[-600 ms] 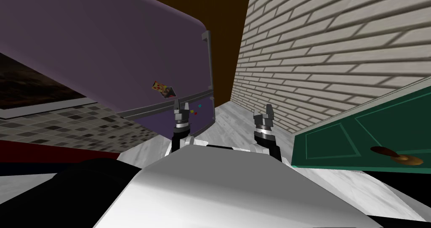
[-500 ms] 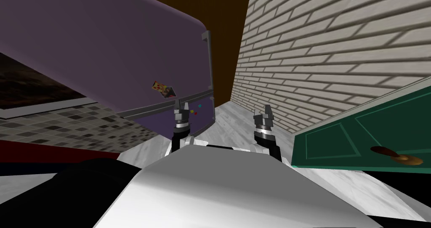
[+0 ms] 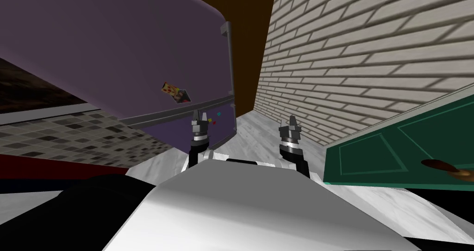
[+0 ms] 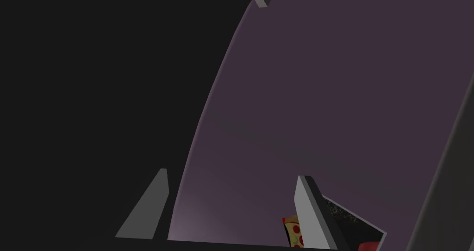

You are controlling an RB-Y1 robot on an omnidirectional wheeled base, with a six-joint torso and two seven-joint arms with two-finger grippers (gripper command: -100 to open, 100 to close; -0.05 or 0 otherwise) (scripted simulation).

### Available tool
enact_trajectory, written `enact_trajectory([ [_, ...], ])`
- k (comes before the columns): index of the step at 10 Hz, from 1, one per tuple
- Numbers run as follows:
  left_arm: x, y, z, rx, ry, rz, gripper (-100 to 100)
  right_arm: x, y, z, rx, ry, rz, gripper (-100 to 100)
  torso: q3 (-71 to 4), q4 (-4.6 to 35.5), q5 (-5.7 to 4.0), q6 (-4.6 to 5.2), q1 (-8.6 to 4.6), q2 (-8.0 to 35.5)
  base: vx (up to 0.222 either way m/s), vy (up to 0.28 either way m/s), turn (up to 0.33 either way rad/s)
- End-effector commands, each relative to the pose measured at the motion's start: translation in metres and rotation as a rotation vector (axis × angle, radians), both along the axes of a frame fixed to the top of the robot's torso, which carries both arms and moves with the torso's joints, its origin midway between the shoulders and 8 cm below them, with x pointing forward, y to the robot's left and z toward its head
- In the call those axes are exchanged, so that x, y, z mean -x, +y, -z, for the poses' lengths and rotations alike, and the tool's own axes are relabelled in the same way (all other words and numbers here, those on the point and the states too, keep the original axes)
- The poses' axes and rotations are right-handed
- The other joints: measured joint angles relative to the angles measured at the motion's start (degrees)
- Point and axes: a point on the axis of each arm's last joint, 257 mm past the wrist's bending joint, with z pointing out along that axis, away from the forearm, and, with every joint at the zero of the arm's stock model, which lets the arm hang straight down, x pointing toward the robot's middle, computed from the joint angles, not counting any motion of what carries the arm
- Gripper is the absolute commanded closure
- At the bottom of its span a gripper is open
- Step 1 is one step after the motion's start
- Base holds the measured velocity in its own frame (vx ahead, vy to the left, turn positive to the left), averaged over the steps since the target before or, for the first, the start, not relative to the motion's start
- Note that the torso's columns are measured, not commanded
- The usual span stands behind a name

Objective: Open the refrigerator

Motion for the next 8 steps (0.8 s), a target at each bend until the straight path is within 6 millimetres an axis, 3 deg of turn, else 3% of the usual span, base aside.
enact_trajectory([
  [1, 0.0, 0.0, 0.0, 0.0, 0.0, 0.0, 0, 0.0, 0.0, 0.0, 0.0, 0.0, 0.0, 0, -8.45, 4.23, 0.0, 0.0, 0.0, 4.24, 0.0, 0.0, 0.0],
  [3, 0.0, 0.0, 0.0, 0.0, 0.0, 0.0, 0, 0.0, 0.0, 0.0, 0.0, 0.0, 0.0, 0, -25.37, 12.69, 0.0, 0.0, 0.0, 12.7, 0.0, 0.0, 0.0],
  [4, -0.002, -0.002, 0.002, -0.036, 0.016, 0.012, -100, 0.0, 0.0, 0.0, 0.0, 0.0, 0.0, 0, -33.83, 16.92, 0.0, 0.0, 0.0, 16.93, 0.014, 0.002, -0.043],
  [5, -0.004, -0.002, 0.004, -0.06, 0.029, 0.017, -100, 0.0, 0.0, 0.0, 0.0, 0.0, 0.0, 0, -37.78, 18.8, 0.01, 0.01, 0.02, 18.84, 0.02, 0.005, -0.076],
  [8, -0.011, 0.005, 0.012, -0.118, 0.079, 0.011, -100, 0.0, 0.0, 0.0, 0.0, 0.001, 0.0, 0, -39.23, 19.56, 0.01, 0.0, 0.02, 19.52, 0.034, 0.011, -0.118],
])
